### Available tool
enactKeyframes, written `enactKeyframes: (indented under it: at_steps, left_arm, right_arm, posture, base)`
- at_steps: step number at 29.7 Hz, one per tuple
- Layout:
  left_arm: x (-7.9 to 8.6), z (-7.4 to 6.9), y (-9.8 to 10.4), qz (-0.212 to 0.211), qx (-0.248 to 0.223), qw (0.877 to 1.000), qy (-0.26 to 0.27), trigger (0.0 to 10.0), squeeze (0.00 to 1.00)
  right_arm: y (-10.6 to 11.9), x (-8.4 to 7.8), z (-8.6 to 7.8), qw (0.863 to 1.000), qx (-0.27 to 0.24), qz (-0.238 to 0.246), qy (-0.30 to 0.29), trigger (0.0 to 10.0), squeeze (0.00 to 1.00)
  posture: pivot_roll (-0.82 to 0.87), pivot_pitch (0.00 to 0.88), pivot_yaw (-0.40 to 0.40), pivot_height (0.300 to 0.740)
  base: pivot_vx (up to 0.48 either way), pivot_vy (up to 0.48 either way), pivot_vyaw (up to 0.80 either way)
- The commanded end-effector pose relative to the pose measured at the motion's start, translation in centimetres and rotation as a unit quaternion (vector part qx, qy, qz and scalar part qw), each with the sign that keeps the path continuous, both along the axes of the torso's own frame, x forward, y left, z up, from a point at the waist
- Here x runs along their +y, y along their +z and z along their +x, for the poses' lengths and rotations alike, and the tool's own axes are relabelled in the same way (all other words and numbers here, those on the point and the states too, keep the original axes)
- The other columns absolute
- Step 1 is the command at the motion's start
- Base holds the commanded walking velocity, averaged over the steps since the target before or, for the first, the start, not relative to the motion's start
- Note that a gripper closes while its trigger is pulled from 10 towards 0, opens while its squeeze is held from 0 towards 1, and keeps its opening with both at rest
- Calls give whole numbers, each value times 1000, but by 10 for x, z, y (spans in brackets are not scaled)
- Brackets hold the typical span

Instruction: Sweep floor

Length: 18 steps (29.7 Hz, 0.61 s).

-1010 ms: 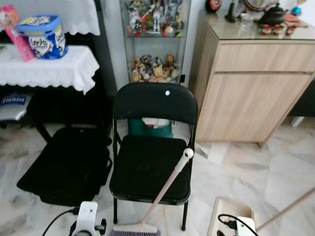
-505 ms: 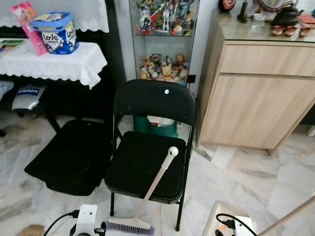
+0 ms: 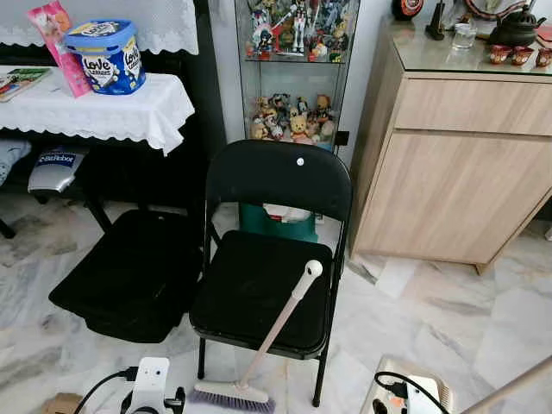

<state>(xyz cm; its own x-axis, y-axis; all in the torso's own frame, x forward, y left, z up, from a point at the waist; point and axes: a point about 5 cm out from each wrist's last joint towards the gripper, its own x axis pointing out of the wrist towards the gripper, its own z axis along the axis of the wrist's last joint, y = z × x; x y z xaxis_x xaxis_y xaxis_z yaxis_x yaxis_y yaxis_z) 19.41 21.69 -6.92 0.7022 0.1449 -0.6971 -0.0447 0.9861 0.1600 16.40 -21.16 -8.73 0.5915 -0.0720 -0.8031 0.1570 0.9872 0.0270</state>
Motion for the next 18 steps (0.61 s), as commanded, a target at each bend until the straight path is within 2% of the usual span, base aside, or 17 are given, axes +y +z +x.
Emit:
enactKeyframes:
  at_steps: [1, 18]
  left_arm:
    - [-1, 0, 0, 5, 2, 1000, -6, 10000, 0]
    - [3, 1, 1, -2, -7, 1000, 10, 10000, 0]
  right_arm:
    - [-1, -1, -2, 1000, 4, -1, -3, 10000, 0]
    - [-2, -5, -8, 1000, 8, -1, -5, 10000, 0]
  posture:
    - [-19, 0, -1, 740]
    - [-19, 0, -1, 740]
  base:
    - [0, 0, 0]
    - [0, 0, 0]
